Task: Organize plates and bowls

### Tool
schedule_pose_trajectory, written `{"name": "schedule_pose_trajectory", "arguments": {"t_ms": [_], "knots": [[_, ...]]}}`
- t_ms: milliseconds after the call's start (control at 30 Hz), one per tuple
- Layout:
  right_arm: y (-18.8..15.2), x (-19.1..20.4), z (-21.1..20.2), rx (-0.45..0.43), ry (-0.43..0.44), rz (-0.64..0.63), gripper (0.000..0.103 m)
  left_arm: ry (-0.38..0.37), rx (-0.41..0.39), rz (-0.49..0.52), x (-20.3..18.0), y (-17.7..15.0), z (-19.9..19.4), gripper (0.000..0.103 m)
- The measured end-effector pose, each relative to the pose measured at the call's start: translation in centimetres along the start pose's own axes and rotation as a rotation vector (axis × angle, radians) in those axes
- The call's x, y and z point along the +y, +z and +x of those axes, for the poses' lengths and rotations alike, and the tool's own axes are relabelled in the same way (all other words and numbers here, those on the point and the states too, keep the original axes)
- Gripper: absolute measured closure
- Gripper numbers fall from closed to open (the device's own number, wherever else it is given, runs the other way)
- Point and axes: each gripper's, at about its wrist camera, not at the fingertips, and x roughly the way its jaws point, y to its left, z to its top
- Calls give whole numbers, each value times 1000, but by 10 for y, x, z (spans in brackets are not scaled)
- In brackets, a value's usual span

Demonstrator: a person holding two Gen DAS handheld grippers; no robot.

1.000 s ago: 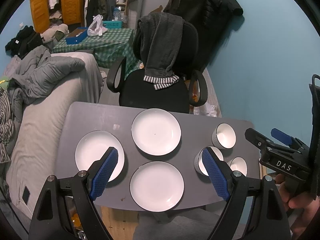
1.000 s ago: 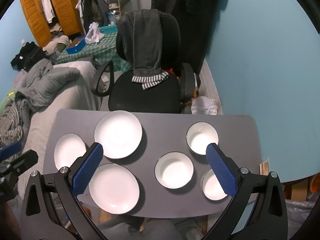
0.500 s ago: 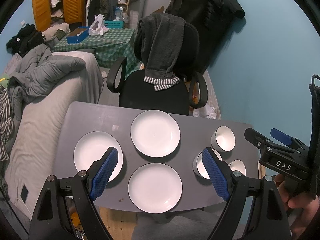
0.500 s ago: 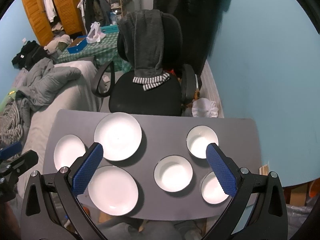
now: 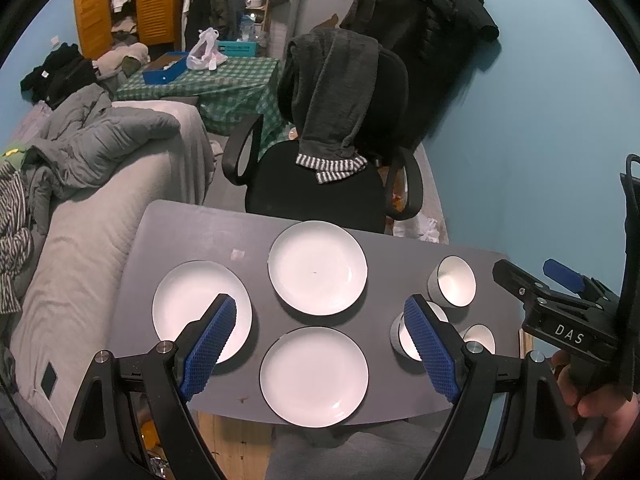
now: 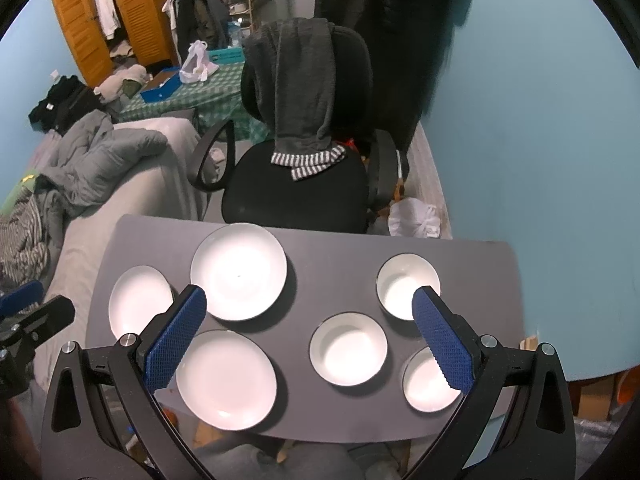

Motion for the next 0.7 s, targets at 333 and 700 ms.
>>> {"name": "schedule_pose_trajectory", "arguments": {"t_ms": [333, 700], "knots": [[-1, 5, 10, 10, 14, -32, 2, 33, 7, -40, 5, -6, 7, 16], [-2, 25, 32, 13, 43, -166, 2, 77, 21, -115, 44, -23, 18, 16]]}}
